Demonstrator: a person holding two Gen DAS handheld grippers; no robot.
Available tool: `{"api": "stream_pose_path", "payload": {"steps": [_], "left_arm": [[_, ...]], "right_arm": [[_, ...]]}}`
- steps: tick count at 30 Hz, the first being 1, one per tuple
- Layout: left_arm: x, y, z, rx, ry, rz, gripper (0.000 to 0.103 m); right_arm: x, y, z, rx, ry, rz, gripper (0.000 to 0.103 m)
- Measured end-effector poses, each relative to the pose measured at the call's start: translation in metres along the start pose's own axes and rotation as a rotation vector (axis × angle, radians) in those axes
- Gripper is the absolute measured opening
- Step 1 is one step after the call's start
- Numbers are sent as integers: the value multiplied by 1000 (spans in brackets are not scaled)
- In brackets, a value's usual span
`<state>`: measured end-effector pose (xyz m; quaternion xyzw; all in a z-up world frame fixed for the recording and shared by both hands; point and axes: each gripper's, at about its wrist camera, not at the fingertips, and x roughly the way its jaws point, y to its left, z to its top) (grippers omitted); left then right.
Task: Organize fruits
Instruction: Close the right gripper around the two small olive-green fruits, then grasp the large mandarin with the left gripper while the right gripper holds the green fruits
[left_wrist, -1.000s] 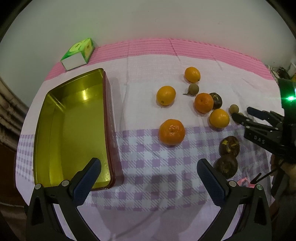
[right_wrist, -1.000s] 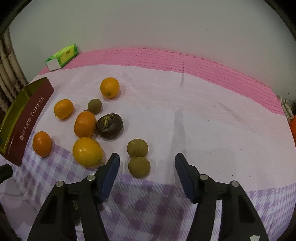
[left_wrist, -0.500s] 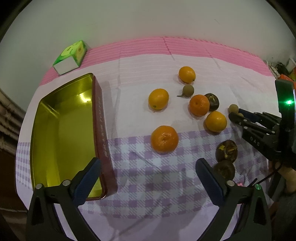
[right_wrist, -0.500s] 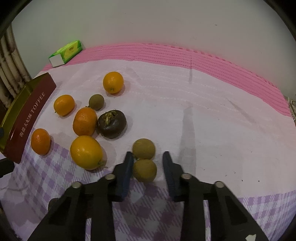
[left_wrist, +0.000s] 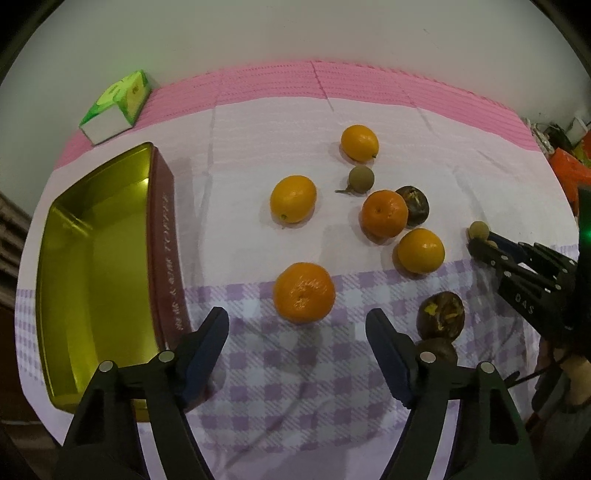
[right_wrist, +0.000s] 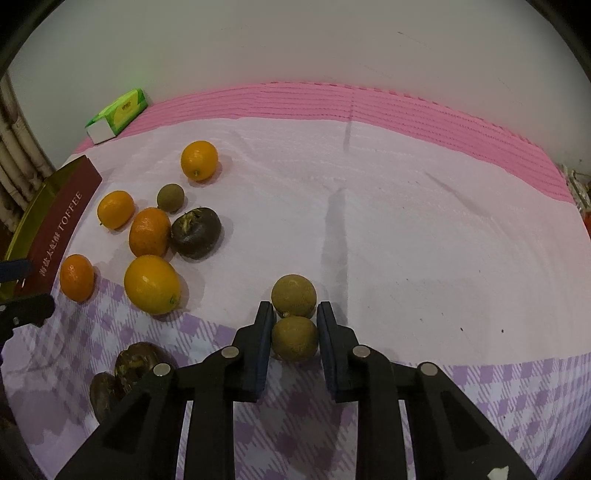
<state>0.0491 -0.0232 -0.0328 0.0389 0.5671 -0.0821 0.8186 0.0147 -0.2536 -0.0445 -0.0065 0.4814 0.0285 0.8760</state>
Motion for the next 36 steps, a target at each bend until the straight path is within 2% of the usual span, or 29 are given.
{"api": "stream_pose_path", "payload": {"steps": [4, 10, 20, 23, 36], "left_arm": [[7, 3, 6, -20, 24, -30, 67], [19, 3, 11, -15, 43, -24, 55], [36, 8, 14, -26, 78, -37, 49], [38, 7, 16, -16, 78, -37, 43], [25, 10, 18, -20, 46, -46, 43]], "right_arm": [[0, 1, -1, 5, -2, -1, 23], [1, 2, 1, 14, -3, 7, 23], [1, 2, 1, 14, -4, 8, 23], [1, 2, 1, 13, -4, 7, 23], [2, 4, 2, 2, -1, -6, 23]]}}
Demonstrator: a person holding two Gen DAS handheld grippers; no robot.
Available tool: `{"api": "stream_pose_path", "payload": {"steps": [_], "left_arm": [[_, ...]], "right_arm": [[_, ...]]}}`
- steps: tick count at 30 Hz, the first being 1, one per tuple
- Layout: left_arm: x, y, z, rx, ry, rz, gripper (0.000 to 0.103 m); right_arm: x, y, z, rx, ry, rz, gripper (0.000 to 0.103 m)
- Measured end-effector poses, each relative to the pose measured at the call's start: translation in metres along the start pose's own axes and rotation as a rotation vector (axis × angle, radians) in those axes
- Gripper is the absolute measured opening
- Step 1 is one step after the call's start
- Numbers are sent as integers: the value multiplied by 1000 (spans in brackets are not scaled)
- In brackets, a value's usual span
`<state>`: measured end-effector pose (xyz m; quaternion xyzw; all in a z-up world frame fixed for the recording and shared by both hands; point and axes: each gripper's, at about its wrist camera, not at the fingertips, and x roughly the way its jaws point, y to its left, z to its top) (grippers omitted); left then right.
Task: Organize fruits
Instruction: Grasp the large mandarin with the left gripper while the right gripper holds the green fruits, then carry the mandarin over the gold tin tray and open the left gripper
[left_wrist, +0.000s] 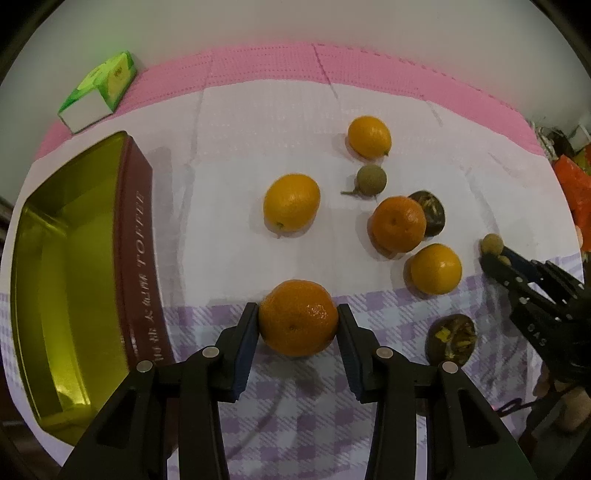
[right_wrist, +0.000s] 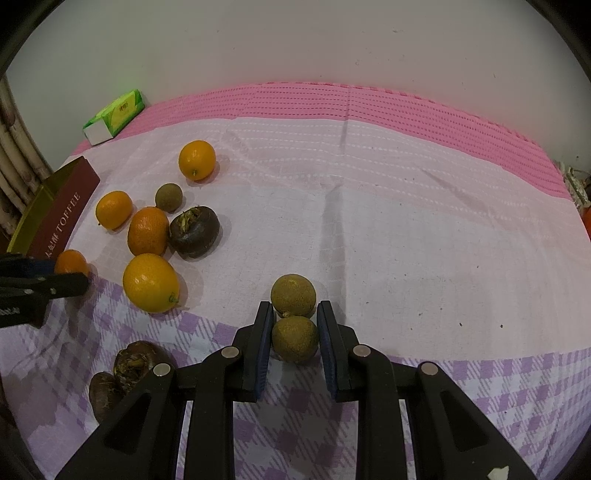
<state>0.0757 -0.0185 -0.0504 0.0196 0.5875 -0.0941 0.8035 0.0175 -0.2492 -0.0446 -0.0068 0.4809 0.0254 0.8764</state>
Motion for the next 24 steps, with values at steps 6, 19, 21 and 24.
{"api": "stream_pose_path", "payload": {"steps": [6, 19, 21, 24], "left_arm": [[-27, 13, 1, -17, -49, -2, 43], [-60, 102, -5, -123, -108, 118, 43], [-57, 114, -10, -139, -99, 137, 43], [-52, 134, -20, -162, -77, 165, 43]], "right_arm": [[1, 2, 1, -8, 3, -12, 23], [1, 7, 2, -14, 11, -38, 23], [1, 7, 2, -10, 13, -41, 23], [2, 8, 4, -10, 16, -45, 23]]}}
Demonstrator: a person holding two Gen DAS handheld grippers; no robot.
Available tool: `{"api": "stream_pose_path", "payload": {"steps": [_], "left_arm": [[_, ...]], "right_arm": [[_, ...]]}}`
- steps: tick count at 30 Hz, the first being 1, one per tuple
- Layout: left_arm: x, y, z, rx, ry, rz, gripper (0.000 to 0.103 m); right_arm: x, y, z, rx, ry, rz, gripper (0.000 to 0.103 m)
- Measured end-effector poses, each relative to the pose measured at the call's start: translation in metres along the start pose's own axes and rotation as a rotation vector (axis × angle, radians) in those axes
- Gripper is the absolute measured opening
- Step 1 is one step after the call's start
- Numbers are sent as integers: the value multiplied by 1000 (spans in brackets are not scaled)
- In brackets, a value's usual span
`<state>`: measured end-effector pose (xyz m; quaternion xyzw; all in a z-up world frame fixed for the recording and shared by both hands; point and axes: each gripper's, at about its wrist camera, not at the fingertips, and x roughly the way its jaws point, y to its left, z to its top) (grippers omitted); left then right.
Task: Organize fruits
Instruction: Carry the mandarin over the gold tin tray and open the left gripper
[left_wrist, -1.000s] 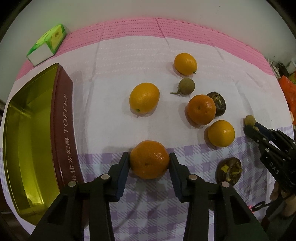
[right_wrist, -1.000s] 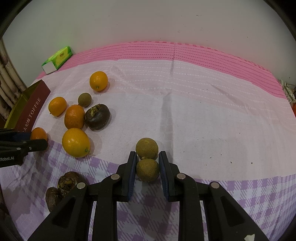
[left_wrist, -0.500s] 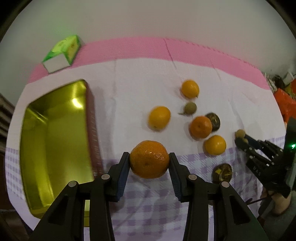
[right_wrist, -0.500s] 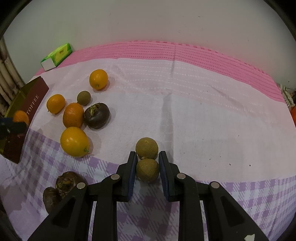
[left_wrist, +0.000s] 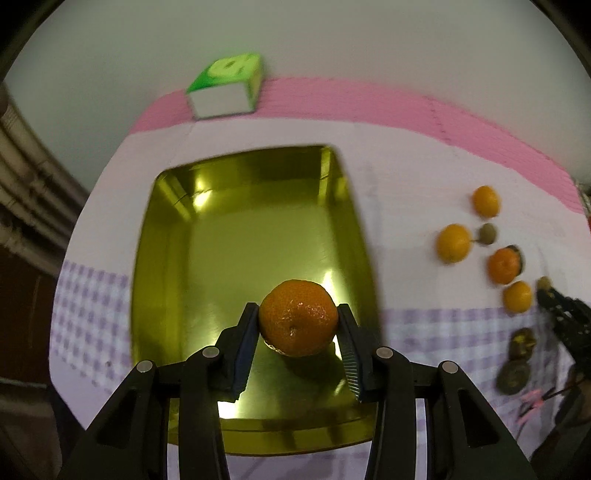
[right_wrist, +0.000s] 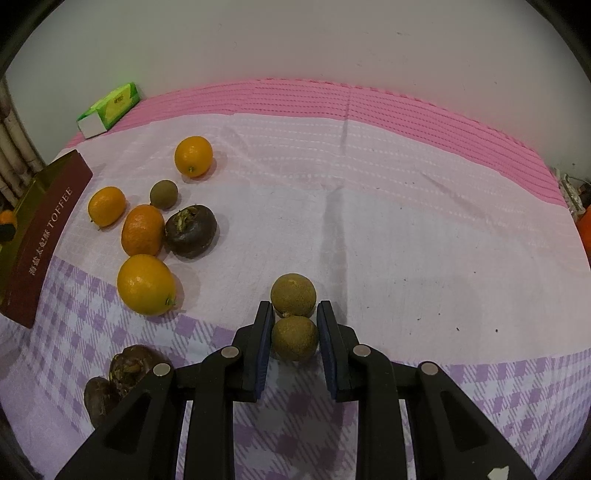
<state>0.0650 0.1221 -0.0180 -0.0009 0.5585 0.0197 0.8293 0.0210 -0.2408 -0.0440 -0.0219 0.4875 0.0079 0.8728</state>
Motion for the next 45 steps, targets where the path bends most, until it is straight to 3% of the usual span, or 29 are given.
{"api": "stream_pose_path", "payload": {"steps": [6, 17, 31, 36, 40, 45], "left_arm": [[15, 25, -15, -23, 43, 21, 43], [34, 37, -29, -37, 91, 41, 43], [41, 42, -34, -47, 95, 27, 43], [35, 47, -34, -69, 48, 1, 45], [11, 57, -32, -111, -62, -14, 60], [-13, 74, -34, -159, -157, 20, 66]], "right_arm": [[2, 1, 2, 4, 6, -4, 23], [2, 3, 4, 17, 19, -17, 23], [-18, 12, 12, 20, -19, -14, 23], [-40, 33, 24, -17, -66, 11, 23], [-55, 64, 36, -59, -101, 63, 23], [-63, 124, 50, -141, -117, 162, 23]]}}
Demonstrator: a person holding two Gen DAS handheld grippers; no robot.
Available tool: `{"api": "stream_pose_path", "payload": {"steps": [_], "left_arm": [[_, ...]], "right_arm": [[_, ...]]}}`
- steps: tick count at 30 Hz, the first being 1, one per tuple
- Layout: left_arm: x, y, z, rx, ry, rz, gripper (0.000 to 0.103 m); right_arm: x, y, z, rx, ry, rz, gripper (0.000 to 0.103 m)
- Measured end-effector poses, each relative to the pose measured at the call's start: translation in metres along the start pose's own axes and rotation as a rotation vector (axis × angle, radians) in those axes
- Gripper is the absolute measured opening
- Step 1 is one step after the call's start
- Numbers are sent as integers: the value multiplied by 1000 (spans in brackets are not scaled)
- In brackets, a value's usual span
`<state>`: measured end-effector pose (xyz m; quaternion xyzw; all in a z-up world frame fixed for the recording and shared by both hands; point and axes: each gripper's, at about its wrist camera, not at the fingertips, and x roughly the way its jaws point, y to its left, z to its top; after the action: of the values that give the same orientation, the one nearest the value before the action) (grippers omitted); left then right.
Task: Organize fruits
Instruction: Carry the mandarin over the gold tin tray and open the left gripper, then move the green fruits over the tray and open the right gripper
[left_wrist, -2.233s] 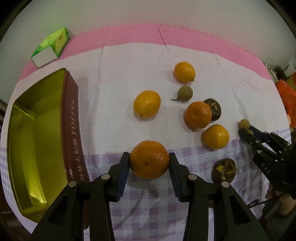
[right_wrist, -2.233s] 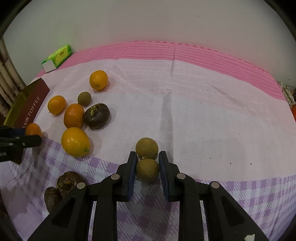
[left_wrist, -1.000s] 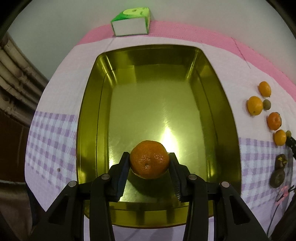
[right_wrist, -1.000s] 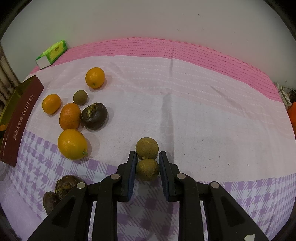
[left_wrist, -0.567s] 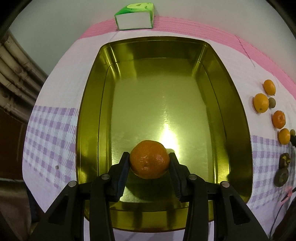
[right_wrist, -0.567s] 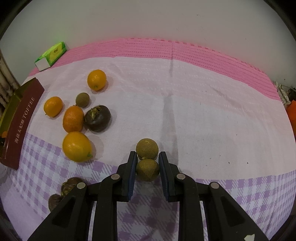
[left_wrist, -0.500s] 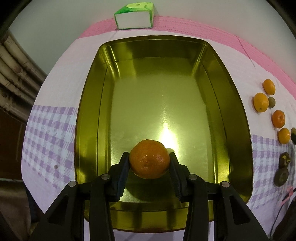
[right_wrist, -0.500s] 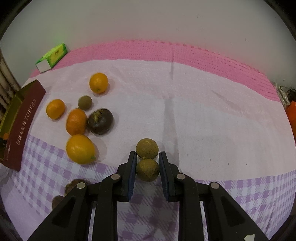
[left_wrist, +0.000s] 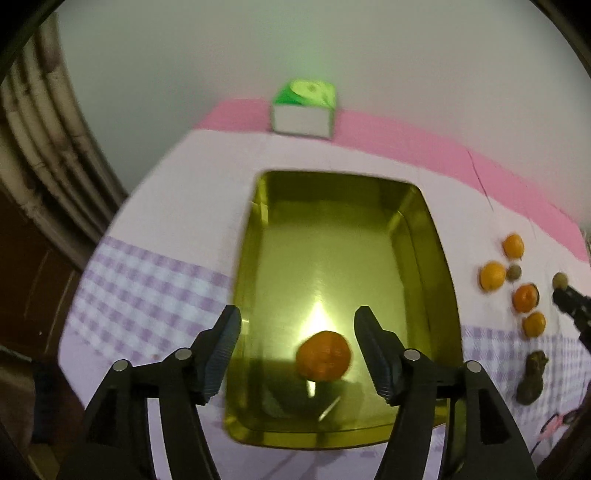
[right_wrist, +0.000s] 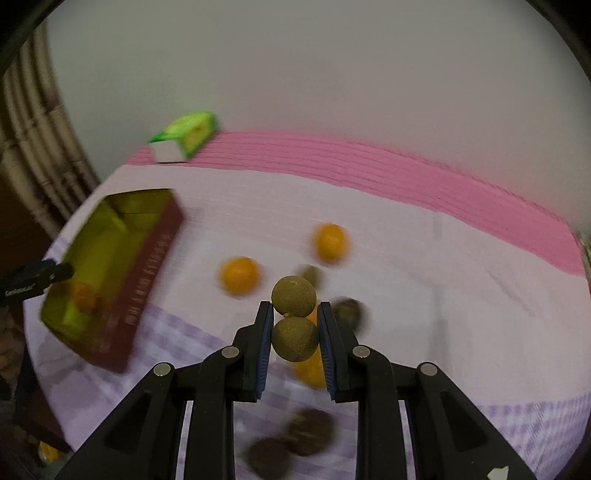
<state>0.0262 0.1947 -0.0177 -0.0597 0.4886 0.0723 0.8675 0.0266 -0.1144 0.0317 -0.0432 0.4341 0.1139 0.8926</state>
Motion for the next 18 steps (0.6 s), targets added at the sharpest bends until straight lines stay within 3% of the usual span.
{"api": "stream_pose_path", "payload": {"steps": [8, 18], "left_arm": [[-23, 47, -10, -126, -29, 40, 78], [-25, 75, -17, -213, -19, 101, 83]], "right_arm": [[25, 104, 17, -138, 35, 160, 23], [65, 179, 14, -264, 110, 204, 23]]}}
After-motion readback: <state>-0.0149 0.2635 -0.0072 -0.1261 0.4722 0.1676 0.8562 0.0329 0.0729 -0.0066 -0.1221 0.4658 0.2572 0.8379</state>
